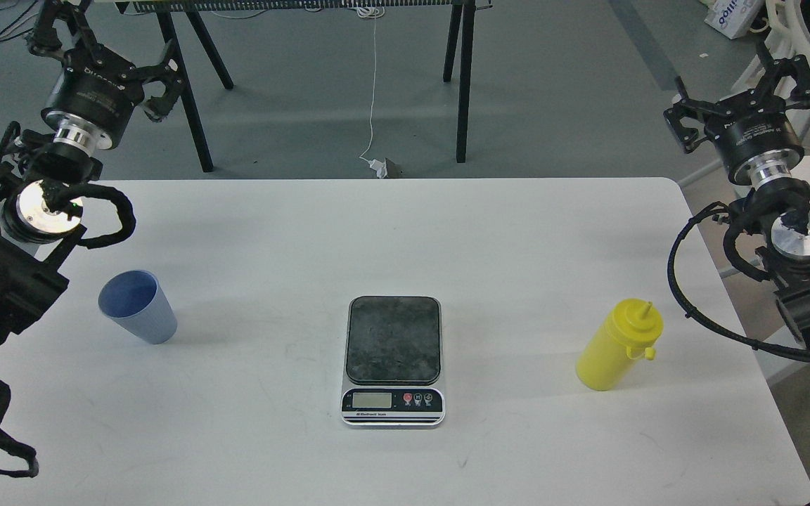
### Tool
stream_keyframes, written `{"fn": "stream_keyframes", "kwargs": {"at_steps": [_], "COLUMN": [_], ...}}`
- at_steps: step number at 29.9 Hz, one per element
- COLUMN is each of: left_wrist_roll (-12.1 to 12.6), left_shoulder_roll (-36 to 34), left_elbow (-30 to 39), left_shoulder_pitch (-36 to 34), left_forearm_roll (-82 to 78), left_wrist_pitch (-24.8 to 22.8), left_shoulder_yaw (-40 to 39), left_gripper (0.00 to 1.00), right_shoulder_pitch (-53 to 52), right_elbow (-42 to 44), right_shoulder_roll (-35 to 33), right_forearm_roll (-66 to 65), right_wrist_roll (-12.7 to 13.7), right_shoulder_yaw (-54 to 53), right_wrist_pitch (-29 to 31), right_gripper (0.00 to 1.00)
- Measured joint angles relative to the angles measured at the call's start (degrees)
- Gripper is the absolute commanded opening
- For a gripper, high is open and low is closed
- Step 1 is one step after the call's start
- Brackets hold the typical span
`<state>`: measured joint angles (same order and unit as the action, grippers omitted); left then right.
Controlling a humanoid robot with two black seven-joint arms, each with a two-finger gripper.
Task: Pour seasoning into cup on scale with both arms
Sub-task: 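Swing the left gripper down toward the blue cup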
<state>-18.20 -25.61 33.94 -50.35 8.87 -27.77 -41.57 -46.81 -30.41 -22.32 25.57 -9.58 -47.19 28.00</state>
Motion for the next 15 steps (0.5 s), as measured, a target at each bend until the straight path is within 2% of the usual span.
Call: {"fn": "stream_keyframes", "kwargs": {"at_steps": [10,15], "left_wrist_roll": [0.00,0.00], "left_shoulder_roll": [-0.80,-5.35], "left_elbow": [0.58,7.31], "left_shoulder_pitch": [0.22,1.65], "left_forearm_roll": [0.10,0.00], "left_wrist_pitch": [0.22,0.38], "left_shoulder_yaw": [-0.19,0.62], "left_gripper": [1.00,1.00], "right_shoulder_pitch": [0.68,4.06], "right_elbow": [-1.06,-7.44], "right_shoulder_roll": [-1.40,-4.53], "right_forearm_roll": [0.00,0.14], "right_wrist_roll": [0.00,0.00], "right_shoulder_yaw": [-0.26,-1.01], "right_wrist_pitch": [0.00,0.00], "right_gripper": [1.00,1.00]}}
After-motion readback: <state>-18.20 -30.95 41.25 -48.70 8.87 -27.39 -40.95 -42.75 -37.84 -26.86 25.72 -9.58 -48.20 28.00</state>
